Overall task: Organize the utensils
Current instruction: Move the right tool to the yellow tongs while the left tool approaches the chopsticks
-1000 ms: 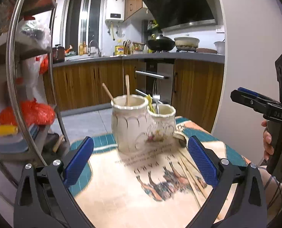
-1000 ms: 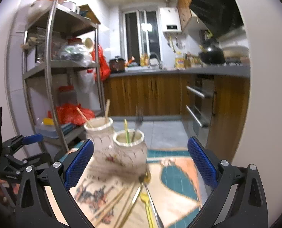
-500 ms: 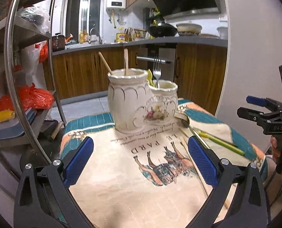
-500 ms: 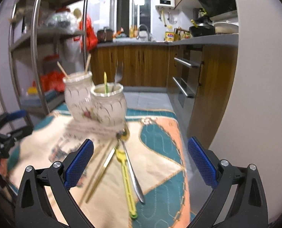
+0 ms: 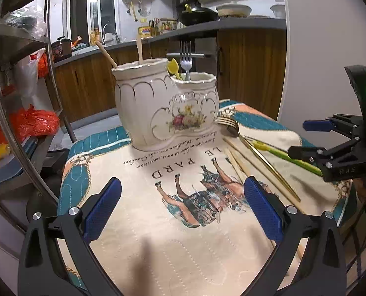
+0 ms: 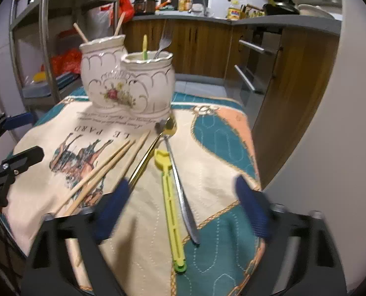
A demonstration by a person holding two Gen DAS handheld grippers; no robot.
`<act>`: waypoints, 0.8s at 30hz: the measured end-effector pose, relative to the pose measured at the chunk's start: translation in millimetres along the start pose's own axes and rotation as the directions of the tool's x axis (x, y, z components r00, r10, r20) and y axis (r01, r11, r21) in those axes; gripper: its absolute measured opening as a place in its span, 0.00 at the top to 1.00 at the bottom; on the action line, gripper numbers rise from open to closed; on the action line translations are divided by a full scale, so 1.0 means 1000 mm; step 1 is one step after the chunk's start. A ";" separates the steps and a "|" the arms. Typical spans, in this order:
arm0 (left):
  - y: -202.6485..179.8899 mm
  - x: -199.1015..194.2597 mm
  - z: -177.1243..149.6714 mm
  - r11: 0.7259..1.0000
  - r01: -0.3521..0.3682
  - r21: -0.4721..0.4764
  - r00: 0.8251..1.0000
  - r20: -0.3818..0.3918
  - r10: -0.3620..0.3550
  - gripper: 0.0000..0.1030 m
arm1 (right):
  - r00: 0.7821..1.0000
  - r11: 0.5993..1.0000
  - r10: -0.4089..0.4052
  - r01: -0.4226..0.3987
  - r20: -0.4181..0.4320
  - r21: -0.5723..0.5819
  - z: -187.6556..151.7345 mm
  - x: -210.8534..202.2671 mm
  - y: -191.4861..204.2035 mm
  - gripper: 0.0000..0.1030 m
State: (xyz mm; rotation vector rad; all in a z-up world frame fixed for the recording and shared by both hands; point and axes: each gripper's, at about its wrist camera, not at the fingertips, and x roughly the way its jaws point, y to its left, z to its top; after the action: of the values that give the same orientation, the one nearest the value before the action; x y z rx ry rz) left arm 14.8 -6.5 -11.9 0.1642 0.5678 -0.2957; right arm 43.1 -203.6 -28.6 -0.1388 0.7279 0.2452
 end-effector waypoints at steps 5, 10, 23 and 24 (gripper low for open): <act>-0.001 0.003 -0.001 1.000 0.000 0.004 1.000 -0.008 0.000 0.05 | 0.997 0.999 0.053 -0.053 -0.051 -0.010 0.001 0.009 0.007 0.59; -0.005 0.004 0.000 1.000 -0.006 0.017 1.000 -0.020 0.007 0.05 | 0.994 0.997 0.062 -0.066 -0.092 -0.046 0.004 0.017 0.014 0.78; -0.020 0.007 0.007 0.998 0.058 0.019 0.993 -0.105 -0.056 0.06 | 0.987 0.991 0.079 -0.094 -0.143 -0.099 0.005 0.022 0.012 0.80; -0.021 0.008 0.007 0.998 0.063 0.021 0.992 -0.114 -0.061 0.06 | 0.985 0.989 0.086 -0.103 -0.149 -0.106 0.006 0.023 0.013 0.80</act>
State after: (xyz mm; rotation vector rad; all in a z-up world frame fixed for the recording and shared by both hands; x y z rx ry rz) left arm 18.1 -30.3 -11.9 0.1879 0.6833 -0.3553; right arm 60.1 -185.9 -40.3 -0.2319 0.8655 0.3705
